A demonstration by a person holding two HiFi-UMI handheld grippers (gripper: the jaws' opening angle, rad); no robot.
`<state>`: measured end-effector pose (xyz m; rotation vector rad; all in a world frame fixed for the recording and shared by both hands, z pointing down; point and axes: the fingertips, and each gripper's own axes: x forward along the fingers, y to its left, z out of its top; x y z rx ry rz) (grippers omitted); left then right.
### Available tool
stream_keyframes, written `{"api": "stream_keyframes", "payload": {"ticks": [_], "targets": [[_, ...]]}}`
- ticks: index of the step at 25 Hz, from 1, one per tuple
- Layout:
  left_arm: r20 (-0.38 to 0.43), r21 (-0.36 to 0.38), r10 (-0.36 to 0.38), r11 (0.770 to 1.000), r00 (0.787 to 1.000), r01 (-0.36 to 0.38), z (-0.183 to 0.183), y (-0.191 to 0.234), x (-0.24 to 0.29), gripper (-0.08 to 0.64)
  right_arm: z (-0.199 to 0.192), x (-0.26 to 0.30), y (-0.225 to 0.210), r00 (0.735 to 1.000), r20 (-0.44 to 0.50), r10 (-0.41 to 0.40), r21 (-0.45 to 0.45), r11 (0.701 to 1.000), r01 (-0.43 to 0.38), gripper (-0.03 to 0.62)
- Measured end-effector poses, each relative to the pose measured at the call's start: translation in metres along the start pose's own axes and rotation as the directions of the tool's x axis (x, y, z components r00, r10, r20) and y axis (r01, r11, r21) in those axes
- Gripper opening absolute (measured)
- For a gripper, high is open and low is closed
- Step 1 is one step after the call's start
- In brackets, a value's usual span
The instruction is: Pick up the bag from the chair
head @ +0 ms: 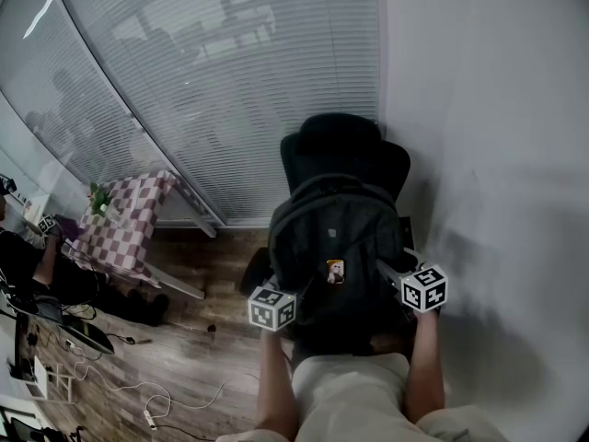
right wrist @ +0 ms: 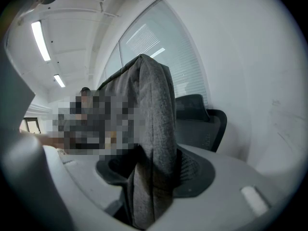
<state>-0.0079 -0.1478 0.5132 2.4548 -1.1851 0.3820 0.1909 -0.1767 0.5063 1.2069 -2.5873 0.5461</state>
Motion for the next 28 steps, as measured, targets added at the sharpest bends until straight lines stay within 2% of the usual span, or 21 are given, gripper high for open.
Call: {"api": "stream_keyframes", "payload": {"ticks": [28], "targets": [[-0.014, -0.006, -0.017, 1.000, 1.000, 0.017, -0.0052, -0.0047, 0.0088, 0.137, -0.0044, -0.0029, -0.0083, 1.000, -0.009, -0.013, -0.020, 1.000, 0.012, 0.221]]}}
